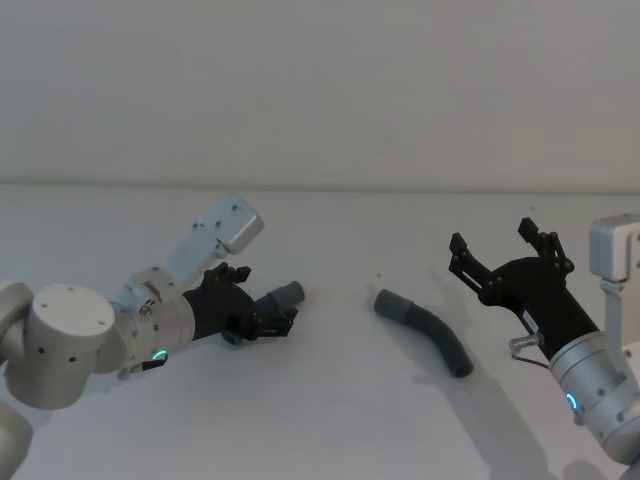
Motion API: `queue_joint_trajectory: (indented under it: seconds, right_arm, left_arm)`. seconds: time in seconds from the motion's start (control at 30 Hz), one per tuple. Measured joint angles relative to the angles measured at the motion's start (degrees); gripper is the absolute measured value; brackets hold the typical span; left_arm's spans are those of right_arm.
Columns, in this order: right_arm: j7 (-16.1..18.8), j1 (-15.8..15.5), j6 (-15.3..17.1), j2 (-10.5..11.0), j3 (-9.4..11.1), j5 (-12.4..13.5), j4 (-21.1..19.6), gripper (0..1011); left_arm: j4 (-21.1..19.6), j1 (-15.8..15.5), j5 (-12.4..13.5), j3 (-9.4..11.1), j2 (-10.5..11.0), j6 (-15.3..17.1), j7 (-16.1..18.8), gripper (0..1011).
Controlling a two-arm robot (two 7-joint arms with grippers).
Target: Use both hands to pick up one end of the pipe from the table, align the ends, and insert them.
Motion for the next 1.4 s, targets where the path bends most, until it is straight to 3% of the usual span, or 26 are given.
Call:
queue_joint_trajectory:
  seconds: [1.4]
  right_arm:
    - [0.0,0.0,0.0,0.0,0.0,0.0,0.0,1002]
  left_arm:
    - [2.78,0.92,1.05,-1.65,-3.18,-0.87,0.32,1001]
